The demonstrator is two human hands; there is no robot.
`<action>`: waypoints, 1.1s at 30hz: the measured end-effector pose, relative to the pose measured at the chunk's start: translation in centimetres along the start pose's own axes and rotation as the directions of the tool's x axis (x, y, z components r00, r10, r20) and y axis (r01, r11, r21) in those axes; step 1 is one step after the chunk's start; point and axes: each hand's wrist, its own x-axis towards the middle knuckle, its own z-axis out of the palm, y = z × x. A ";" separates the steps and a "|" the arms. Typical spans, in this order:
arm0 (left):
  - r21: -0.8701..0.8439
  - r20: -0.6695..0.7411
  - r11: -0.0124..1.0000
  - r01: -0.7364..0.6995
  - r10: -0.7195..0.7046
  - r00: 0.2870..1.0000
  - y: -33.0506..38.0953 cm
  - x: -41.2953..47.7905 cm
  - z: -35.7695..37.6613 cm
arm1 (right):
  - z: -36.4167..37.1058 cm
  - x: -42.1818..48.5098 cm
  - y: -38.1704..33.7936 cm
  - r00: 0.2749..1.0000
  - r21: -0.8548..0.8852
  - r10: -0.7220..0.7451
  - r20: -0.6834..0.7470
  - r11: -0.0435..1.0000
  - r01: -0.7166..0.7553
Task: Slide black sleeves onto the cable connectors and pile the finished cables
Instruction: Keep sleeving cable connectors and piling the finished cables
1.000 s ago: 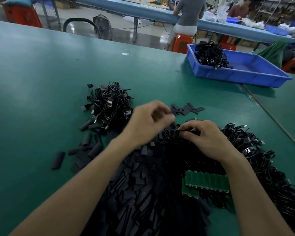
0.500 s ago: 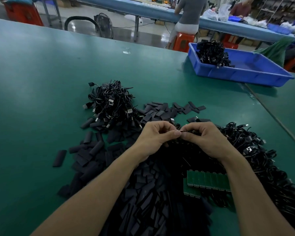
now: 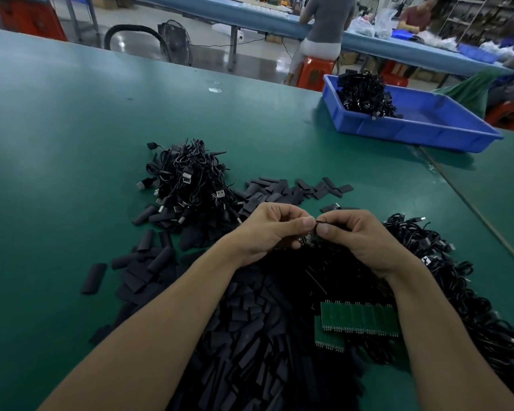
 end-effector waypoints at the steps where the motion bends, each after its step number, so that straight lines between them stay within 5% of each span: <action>1: -0.052 -0.022 0.999 -0.011 0.009 1.000 0.1 0.0 0.2 | -0.1 -0.1 0.0 0.999 0.042 0.003 -0.033 0.999 -0.001; 5: -0.276 -0.162 0.947 -0.165 0.123 0.979 1.4 -0.4 0.2 | 0.0 -0.2 -0.2 0.936 -0.019 -0.084 -0.341 0.996 0.082; 8: -0.336 -0.246 0.891 -0.304 0.229 0.942 3.4 -1.5 -0.2 | 0.2 -0.1 -0.5 0.769 -0.266 -0.252 -0.588 0.958 0.110; 10: -0.219 -0.337 0.884 -0.414 0.330 0.882 4.9 -2.5 -0.6 | 0.3 -0.4 -1.2 0.689 -0.433 -0.383 -0.615 0.894 0.110; 13: 0.151 -0.383 0.846 -0.511 0.527 0.758 6.7 -3.6 -1.8 | 0.6 -1.1 -2.2 0.794 -0.589 -0.408 -0.451 0.804 0.079; 16: 0.559 -0.283 0.692 -0.456 0.677 0.680 7.3 -4.3 -2.6 | 1.5 -1.3 -3.7 0.980 -0.692 -0.104 -0.170 0.721 -0.043; 18: 0.716 -0.219 0.616 -0.328 0.644 0.733 7.0 -4.5 -3.1 | 2.6 -1.2 -4.4 0.992 -0.776 0.112 -0.059 0.620 -0.116; 20: 0.753 -0.220 0.628 -0.195 0.520 0.825 6.6 -4.8 -3.9 | 4.0 -1.0 -4.8 0.977 -0.802 0.211 -0.031 0.578 -0.150; 24: 0.730 -0.151 0.672 -0.122 0.334 0.930 5.5 -4.9 -4.8 | 6.5 0.3 -4.6 0.987 -0.858 0.124 -0.104 0.490 -0.151; 33: 0.653 -0.214 0.749 -0.112 0.324 0.921 4.0 -4.9 -5.3 | 8.6 3.5 -3.4 0.975 -0.891 0.199 -0.094 0.421 -0.171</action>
